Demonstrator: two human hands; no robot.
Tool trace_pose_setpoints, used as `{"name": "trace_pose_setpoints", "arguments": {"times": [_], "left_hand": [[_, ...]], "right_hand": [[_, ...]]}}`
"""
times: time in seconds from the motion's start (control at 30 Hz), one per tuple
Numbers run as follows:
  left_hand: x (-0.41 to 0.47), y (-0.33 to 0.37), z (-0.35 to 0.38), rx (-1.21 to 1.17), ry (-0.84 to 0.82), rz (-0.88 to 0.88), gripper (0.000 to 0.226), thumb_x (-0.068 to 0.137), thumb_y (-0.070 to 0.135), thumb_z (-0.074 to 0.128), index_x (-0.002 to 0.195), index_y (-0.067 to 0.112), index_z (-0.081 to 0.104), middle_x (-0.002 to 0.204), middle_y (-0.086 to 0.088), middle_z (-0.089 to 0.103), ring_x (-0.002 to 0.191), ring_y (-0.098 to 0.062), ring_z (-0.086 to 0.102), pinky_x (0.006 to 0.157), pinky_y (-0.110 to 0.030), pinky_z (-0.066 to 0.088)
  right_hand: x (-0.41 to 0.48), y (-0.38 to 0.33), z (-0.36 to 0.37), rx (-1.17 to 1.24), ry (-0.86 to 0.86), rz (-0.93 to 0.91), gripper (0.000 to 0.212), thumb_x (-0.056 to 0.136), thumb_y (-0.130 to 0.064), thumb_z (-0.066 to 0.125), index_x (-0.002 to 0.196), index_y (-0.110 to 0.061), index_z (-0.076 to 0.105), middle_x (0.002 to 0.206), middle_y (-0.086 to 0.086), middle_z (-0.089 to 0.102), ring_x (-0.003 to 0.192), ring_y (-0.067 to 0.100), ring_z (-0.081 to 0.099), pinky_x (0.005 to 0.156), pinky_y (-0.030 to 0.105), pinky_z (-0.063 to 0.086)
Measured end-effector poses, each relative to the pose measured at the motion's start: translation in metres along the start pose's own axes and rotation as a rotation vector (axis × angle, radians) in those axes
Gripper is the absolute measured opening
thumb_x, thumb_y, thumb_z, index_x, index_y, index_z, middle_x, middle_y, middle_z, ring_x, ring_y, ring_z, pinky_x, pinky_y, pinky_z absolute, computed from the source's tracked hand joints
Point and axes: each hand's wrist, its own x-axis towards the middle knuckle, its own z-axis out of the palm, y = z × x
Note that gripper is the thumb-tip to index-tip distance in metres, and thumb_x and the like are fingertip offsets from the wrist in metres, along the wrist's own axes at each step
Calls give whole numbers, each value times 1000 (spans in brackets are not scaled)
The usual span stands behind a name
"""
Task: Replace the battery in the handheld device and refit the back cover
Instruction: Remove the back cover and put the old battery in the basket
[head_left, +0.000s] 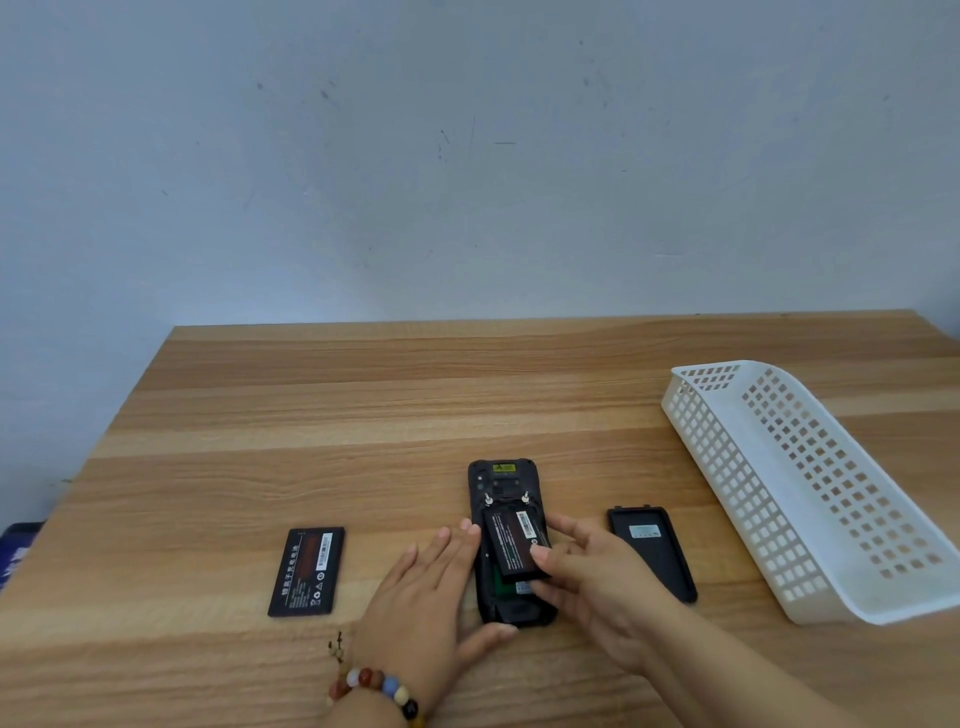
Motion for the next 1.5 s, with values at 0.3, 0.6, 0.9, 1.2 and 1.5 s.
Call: {"name": "trace_pose_setpoints", "arguments": {"times": [0.3,0.6,0.9,1.2,1.5], "left_hand": [[0,-1,2,17,22,6,86,75,79,11,132,20,38,130,7,53,116,-8,51,97,-25,25],[0,0,1,37,28,11,83,76,79,12,123,21,47,121,6,61,112,-9,55,95,-26,26],[-1,0,0,33,7,1,83,76,79,12,128,21,40,123,6,60,113,-8,54,96,-25,26],[0,-2,1,-2,-45,0,88,75,81,13,134,19,36,128,6,55,113,-10,54,103,-20,12],[2,-2,4,-65,-47,25,89,73,82,18,141,24,23,131,7,52,118,-5,45,104,-11,3]], "right_hand": [[-13,-7,-6,47,-165,-170,34,81,11,59,110,-6,61,96,14,71,87,23,70,71,29,58],[-14,-5,2,-266,-53,-428,23,75,11,66,81,-11,68,75,-2,74,74,5,69,67,17,54],[-13,-3,0,-197,-40,-442,23,75,12,65,79,-10,66,76,-1,74,75,8,68,69,20,55],[-43,-40,-31,-32,-67,-524,33,51,-10,88,80,-14,72,84,6,76,81,13,70,67,18,55],[-50,-156,-148,106,293,-477,19,70,-2,71,85,-8,60,62,5,73,55,10,70,54,20,58]]}}
